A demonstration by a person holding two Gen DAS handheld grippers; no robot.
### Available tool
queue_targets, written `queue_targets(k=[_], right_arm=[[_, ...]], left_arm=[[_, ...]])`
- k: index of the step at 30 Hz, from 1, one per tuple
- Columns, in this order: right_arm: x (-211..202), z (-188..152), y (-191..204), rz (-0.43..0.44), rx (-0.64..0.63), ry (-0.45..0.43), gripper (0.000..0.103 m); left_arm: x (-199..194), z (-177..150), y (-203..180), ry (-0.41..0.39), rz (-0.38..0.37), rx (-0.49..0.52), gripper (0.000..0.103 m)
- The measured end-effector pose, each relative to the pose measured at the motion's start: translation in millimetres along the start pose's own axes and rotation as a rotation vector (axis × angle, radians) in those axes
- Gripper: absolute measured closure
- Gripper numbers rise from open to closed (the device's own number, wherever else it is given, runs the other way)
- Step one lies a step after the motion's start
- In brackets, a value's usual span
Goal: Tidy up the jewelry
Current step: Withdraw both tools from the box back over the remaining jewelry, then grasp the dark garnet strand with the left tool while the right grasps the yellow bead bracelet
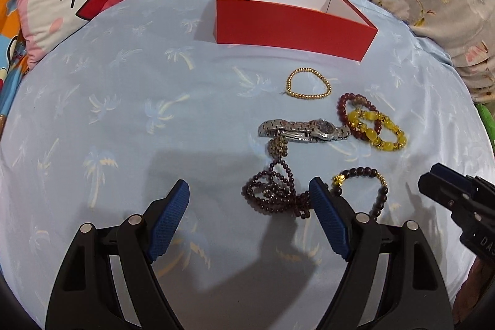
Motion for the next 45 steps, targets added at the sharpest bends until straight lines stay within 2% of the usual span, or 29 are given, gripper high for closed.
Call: queue_targets(k=[4, 6, 13, 16, 20, 22, 26, 27, 45], right_arm=[[-0.4, -6.7, 0.8, 0.006, 0.007, 0.008, 0.066], [-1.2, -7.7, 1.1, 0.008, 0.010, 0.007, 0.066], [-2.8, -8.1, 0.4, 0.010, 0.012, 0.001, 0.066], [-2.9, -8.1, 0.3, 0.011, 0.014, 0.001, 0.066], [-2.3, -7.9, -0.2, 0.013, 0.017, 0.001, 0.066], [-2.4, -8.0, -0.5, 0.013, 0.016, 0.001, 0.066], [-0.5, -5.1, -2.7, 0.012, 0.019, 0.000, 0.066], [0.3, -3.2, -3.6, 0.010, 0.021, -0.002, 0.066], [36.9, 46.0, -26.0, -0.055, 0.011, -0.037, 0.066]], left_arm=[[-1.7, -2.4, -3.6, -0.003, -0.020, -0.003, 0.032], [-3.0, -3.4, -5.4, -0.007, -0.031, -0.002, 0.038], [4.1, -7.6, -12.2, 0.018, -0.054, -0.005, 0.043], [5.0, -7.9, -13.5, 0.007, -0.038, 0.001, 0.046], [5.2, -7.1, -14.6, 0.001, -0.045, 0.004, 0.066], [5.5, -7.1, -16.0, 0.004, -0.058, 0.013, 0.079], [4.8, -7.3, -18.5, 0.000, -0.067, 0.021, 0.086], [3.8, -6.8, -18.3, -0.004, -0.068, 0.021, 0.091], [1.8, 3.6, -0.9, -0.010, -0.065, -0.027, 0.093]])
Point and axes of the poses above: each gripper's, at about its wrist camera, not at the fingertips, and x roughly the way its jaws point, y to its left, z to its top, the point moved 2 cm from there along x, roughly the way its jaws point, and after that the axes turned 3 degrees about -x, right-handed, at the moved point
